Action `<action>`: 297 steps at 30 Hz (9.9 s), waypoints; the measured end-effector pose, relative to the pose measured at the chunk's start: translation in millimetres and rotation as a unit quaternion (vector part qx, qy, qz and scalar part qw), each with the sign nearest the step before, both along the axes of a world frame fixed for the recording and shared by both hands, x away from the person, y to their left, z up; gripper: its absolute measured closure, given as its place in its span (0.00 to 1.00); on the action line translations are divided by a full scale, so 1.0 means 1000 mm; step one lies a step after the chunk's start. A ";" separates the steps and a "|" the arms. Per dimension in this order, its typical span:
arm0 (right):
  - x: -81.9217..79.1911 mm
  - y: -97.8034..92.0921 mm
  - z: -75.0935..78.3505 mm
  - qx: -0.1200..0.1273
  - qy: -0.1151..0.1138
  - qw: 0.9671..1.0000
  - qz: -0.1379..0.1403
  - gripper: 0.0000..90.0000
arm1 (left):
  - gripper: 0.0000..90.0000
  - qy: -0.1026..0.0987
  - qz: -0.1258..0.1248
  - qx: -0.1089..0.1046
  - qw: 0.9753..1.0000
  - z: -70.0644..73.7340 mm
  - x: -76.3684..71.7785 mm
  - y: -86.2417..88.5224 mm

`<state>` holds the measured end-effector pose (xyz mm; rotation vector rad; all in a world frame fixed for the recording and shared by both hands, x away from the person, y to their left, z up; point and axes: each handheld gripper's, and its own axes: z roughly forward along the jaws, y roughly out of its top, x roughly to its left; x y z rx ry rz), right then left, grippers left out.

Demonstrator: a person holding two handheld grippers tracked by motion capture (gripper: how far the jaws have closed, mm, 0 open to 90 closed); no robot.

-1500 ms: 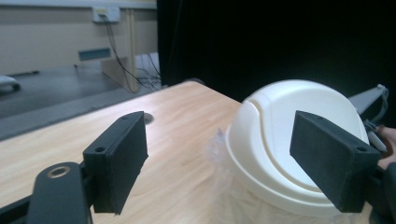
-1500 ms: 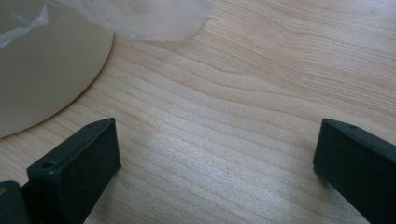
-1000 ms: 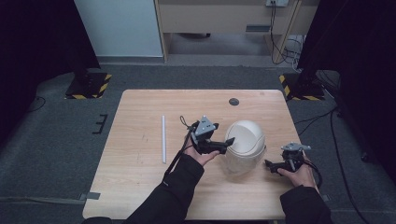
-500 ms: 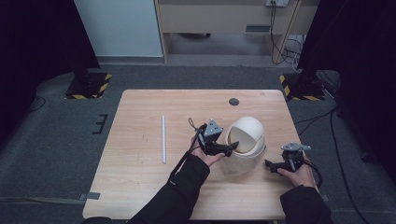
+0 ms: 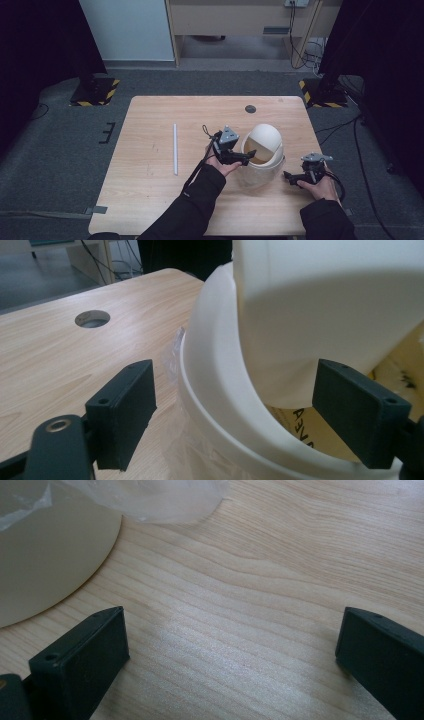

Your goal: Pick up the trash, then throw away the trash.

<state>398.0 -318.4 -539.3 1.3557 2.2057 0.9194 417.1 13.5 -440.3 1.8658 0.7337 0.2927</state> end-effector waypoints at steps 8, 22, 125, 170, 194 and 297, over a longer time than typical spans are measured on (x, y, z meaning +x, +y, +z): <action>0.000 0.000 0.000 0.000 0.000 1.000 0.000 0.01 | 0.19 -0.032 0.013 -0.019 0.999 0.023 -0.009 0.037; 0.000 0.000 0.000 -0.001 0.000 1.000 0.000 0.01 | 0.19 -0.045 0.101 0.006 0.994 0.028 -0.009 0.135; 0.000 0.000 0.000 0.000 0.000 1.000 0.000 0.01 | 0.32 -0.028 0.178 0.072 0.981 -0.024 0.004 0.203; -0.001 0.002 0.000 0.003 -0.003 1.000 0.004 0.05 | 0.79 0.100 0.132 0.196 0.967 -0.081 0.040 0.170; -0.008 -0.010 0.027 0.061 -0.056 0.996 -0.033 0.35 | 0.88 -0.011 0.136 0.077 0.988 -0.011 0.003 0.177; -0.028 0.140 0.186 0.386 -0.148 0.895 0.167 0.89 | 0.72 -0.121 0.018 -0.029 0.992 0.055 -0.088 0.097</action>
